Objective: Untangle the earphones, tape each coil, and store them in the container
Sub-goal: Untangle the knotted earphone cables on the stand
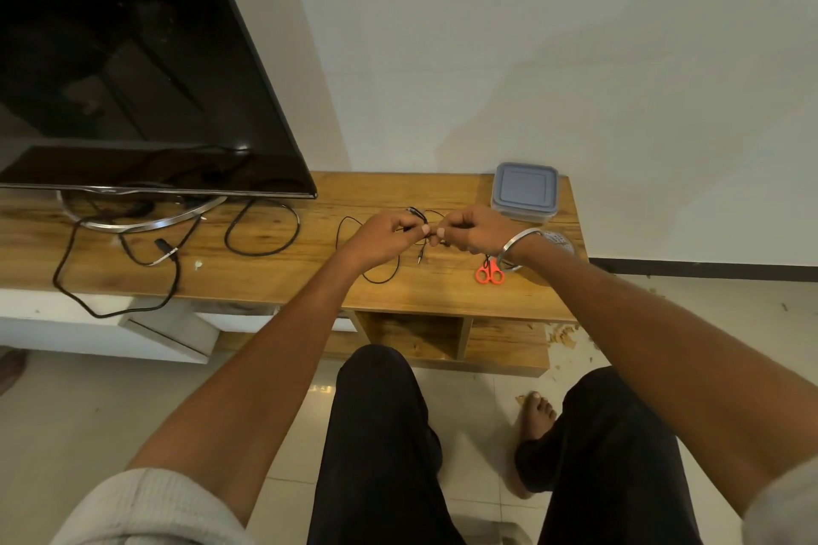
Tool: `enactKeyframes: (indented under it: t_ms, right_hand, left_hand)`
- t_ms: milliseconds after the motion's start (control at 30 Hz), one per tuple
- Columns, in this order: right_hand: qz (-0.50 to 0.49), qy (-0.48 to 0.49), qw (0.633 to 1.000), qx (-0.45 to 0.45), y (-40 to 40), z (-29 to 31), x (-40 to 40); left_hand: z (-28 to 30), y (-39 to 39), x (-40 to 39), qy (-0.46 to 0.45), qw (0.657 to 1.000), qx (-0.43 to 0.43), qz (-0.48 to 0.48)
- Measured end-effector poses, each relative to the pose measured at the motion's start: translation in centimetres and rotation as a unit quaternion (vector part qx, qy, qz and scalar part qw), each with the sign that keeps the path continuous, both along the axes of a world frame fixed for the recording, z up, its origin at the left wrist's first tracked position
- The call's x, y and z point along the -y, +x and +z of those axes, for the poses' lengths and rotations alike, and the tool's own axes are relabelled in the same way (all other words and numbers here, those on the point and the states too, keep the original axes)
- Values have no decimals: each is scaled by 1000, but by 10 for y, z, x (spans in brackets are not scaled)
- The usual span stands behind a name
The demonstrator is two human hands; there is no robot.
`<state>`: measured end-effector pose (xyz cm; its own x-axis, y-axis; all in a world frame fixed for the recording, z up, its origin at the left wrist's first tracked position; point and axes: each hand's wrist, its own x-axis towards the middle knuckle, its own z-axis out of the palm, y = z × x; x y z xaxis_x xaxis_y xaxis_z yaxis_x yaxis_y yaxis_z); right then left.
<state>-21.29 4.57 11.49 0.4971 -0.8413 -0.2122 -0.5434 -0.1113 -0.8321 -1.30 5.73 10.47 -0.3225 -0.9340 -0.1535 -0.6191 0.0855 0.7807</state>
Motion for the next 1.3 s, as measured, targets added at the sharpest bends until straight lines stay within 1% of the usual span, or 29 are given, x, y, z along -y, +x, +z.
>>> enactKeyframes:
  t_ms: [133, 233, 333, 467, 600, 733, 1033, 1133, 1300]
  right_hand:
    - [-35, 2, 999, 3, -4, 4, 1]
    - [-42, -3, 999, 17, -9, 7, 1]
    - [-40, -17, 999, 3, -8, 5, 1]
    - [-45, -42, 998, -12, -6, -3, 4]
    - [-59, -59, 996, -14, -8, -10, 7]
    - [-65, -70, 995, -14, -10, -13, 6]
    - [-76, -83, 994, -19, -11, -15, 3]
    - [-73, -83, 994, -8, -10, -18, 3]
    - [-67, -82, 994, -15, -5, -23, 0]
  left_hand:
    - [-5, 9, 1, 38, 999, 11, -5]
    - [-4, 9, -4, 59, 998, -5, -27]
    - [-4, 8, -7, 79, 995, -9, -59]
    - [0, 5, -8, 155, 985, -24, -74]
    - [9, 1, -11, 254, 956, -133, -64]
    - [14, 0, -12, 293, 925, -237, -50]
    - [24, -3, -16, 303, 868, -391, -46]
    - [30, -4, -17, 292, 856, -425, -31]
    - [37, -8, -16, 265, 841, -471, -36]
